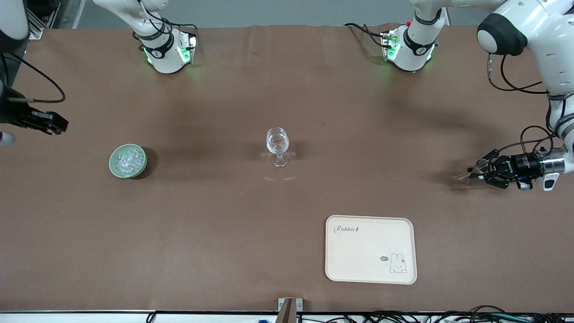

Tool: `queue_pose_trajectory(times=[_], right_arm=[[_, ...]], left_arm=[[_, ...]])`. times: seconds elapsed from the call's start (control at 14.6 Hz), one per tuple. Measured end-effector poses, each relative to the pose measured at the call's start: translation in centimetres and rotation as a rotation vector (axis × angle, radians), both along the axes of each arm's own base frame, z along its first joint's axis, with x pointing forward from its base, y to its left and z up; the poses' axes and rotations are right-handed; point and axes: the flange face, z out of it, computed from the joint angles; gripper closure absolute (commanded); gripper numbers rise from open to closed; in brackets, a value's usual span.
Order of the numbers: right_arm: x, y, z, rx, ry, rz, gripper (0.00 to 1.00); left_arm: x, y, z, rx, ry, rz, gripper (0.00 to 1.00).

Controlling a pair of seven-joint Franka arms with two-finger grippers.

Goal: Pour wine and add ice with both arms
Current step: 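Lift the ice with the right gripper while the left gripper lifts the jigger, then carry the metal jigger with the left gripper toward the wine glass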

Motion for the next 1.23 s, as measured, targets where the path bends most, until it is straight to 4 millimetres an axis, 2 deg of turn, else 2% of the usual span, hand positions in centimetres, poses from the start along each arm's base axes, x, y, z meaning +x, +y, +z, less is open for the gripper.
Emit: queue_pose_trajectory(times=[0.27, 0.41, 0.68, 0.96, 1.23], right_arm=[[-1.3, 0.2, 5.8, -0.004, -0.048, 0.000, 0.91], [-1.6, 0.3, 7.2, -0.004, -0.066, 0.000, 0.92], [-1.4, 0.4, 7.1, -0.002, -0.065, 0.001, 0.96], [-1.3, 0.7, 7.0, -0.002, -0.064, 0.005, 0.96], [-1.3, 0.9, 7.1, -0.001, -0.066, 0.008, 0.97]], left_arm=[[0.7, -1.0, 3.9, -0.021, -0.134, -0.068, 0.99], [1.4, -3.0, 5.3, -0.039, -0.162, -0.108, 0.99], [2.4, -8.9, 6.5, -0.109, -0.185, -0.202, 0.99], [1.4, -13.2, 8.0, -0.127, -0.217, -0.199, 1.00], [0.6, -21.3, 9.1, -0.085, -0.188, -0.187, 1.00]])
